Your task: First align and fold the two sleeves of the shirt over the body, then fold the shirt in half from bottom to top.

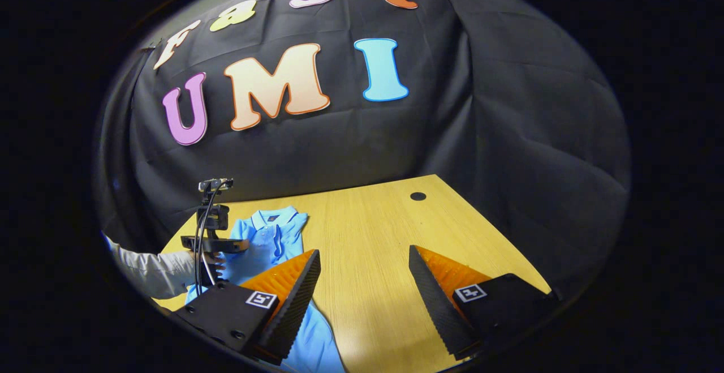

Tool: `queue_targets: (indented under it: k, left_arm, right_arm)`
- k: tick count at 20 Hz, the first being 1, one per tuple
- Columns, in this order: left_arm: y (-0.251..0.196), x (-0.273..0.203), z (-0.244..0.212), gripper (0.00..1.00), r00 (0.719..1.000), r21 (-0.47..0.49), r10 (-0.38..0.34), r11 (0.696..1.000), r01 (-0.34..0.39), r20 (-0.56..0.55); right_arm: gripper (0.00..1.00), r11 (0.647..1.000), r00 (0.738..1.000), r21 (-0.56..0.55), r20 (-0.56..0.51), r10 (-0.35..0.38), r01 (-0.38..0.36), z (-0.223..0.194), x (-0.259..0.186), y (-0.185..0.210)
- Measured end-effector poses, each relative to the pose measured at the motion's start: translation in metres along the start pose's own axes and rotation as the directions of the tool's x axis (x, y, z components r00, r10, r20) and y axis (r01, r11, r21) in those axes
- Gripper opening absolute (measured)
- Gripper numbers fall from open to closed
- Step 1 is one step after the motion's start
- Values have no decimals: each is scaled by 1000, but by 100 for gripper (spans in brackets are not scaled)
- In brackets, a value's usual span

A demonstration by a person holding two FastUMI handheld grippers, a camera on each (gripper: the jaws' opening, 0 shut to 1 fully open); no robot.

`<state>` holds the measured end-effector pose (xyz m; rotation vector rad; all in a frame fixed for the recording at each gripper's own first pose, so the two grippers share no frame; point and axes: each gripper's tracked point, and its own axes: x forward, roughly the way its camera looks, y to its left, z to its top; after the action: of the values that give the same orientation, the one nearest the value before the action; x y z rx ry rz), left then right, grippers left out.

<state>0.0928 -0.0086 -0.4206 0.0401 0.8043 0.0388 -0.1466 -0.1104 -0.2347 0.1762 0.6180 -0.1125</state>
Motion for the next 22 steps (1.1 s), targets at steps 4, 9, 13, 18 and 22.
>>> queue_targets:
  k: [4, 9, 13, 18, 22]
  left_arm:
    - [13, -60, 19, 94, 992, -15, 50, 999, -48, 114]
    - [33, -149, 4, 93, 973, -13, 86, 996, -86, 212]
    - [55, -206, -39, 93, 973, -26, 105, 994, -102, 205]
    - [87, -252, -108, 93, 984, 0, 108, 994, -109, 138]
    - [106, -275, -160, 93, 991, -5, 107, 994, -107, 77]
  right_arm:
    - [98, 993, 993, -37, 27, 111, -110, 6, 13, 16]
    - [98, 970, 974, -97, 13, 224, -222, -18, 17, 42]
    - [98, 971, 974, -78, -25, 224, -226, -52, 6, 54]
    - [93, 979, 983, -107, -79, 165, -172, -102, -22, 59]
    - [94, 983, 984, -116, -125, 126, -141, -143, -51, 64]
